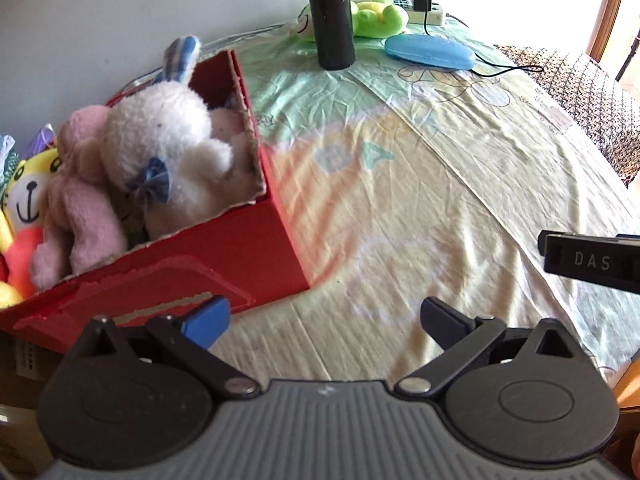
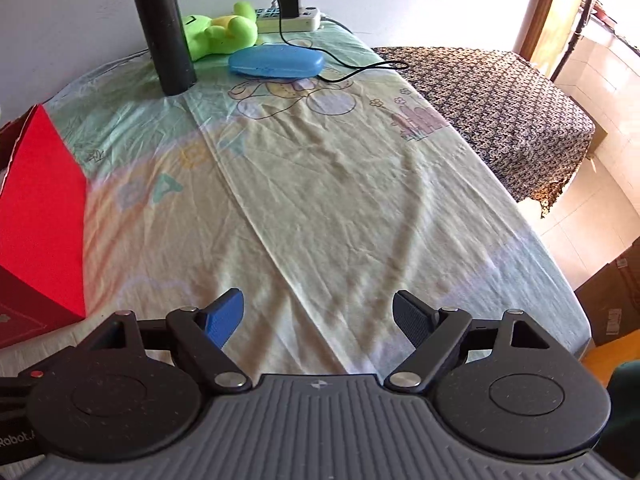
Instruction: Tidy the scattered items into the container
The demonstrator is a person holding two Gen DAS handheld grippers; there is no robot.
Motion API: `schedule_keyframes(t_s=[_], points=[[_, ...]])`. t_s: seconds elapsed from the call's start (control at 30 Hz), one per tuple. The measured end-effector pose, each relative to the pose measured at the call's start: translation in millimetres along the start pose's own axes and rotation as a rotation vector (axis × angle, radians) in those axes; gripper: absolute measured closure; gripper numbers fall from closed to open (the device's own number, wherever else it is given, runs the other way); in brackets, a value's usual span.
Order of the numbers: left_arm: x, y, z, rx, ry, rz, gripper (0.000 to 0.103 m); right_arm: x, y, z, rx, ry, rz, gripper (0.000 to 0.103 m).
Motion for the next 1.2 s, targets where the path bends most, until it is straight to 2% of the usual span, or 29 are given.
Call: schedule_keyframes(t_s=[0.13,0.4,0.57,0.7,0.9,1.2], points=[[5,-2,-1,0.016,-0.010,0.007,0.002,7,1,0,-0.013,-0.022,-0.015,0.019],[-18,42,3,0.097,0.010,0.186,0.002,6,46,10,0.097,-0.037,0.086,0.019],[-30,72,12,0.154,0.016,0.252,0.002,0,80,22,0.181,-0.036,0.149,0.019],[-39,91,17,0.158,0.017,0.271,0.002,-2,99,34,0.185,-0.063,0.182,0.019],[-52,123,30,0.154,0.011,0.261,0.002,-6,124,53,0.188,-0.078,0.147,0.019],[-79,184,47,0.144,0.020,0.250,0.002,-35,186,84,0.180,-0.070,0.169,0.019]])
Point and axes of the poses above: each gripper's, at about its wrist camera, not at the fingertips, and z roughly against the way its jaws point, y to its left, x to its top, the point moved 9 cm from there along -z, roughly the way its jaws point, and after that the axes turned 10 degrees about -x, right-handed, at the moved point
